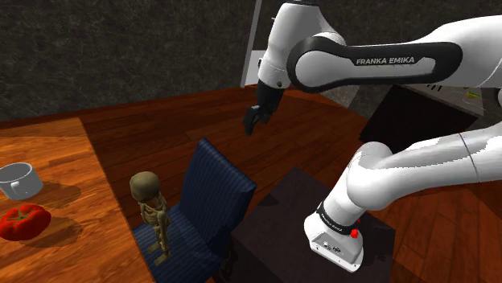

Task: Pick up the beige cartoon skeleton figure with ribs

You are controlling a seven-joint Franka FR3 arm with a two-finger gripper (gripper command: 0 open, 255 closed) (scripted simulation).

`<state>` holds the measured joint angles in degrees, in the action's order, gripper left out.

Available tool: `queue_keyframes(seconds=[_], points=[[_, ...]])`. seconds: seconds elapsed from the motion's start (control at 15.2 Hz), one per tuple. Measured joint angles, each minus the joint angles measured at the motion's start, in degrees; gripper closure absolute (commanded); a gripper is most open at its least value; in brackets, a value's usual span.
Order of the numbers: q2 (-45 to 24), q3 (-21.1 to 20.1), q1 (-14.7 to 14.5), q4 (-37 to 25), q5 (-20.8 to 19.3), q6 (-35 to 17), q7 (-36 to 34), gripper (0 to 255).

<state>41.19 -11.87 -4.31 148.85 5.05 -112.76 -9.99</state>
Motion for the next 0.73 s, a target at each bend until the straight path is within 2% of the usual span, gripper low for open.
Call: queue_keyframes(seconds=[0.4, 0.73], points=[[-7.6, -7.3, -1.7, 0.0, 1.9, -8.2, -7.4, 0], [-17.0, -14.2, -1.6, -1.0, 1.2, -16.8, -14.9, 0]])
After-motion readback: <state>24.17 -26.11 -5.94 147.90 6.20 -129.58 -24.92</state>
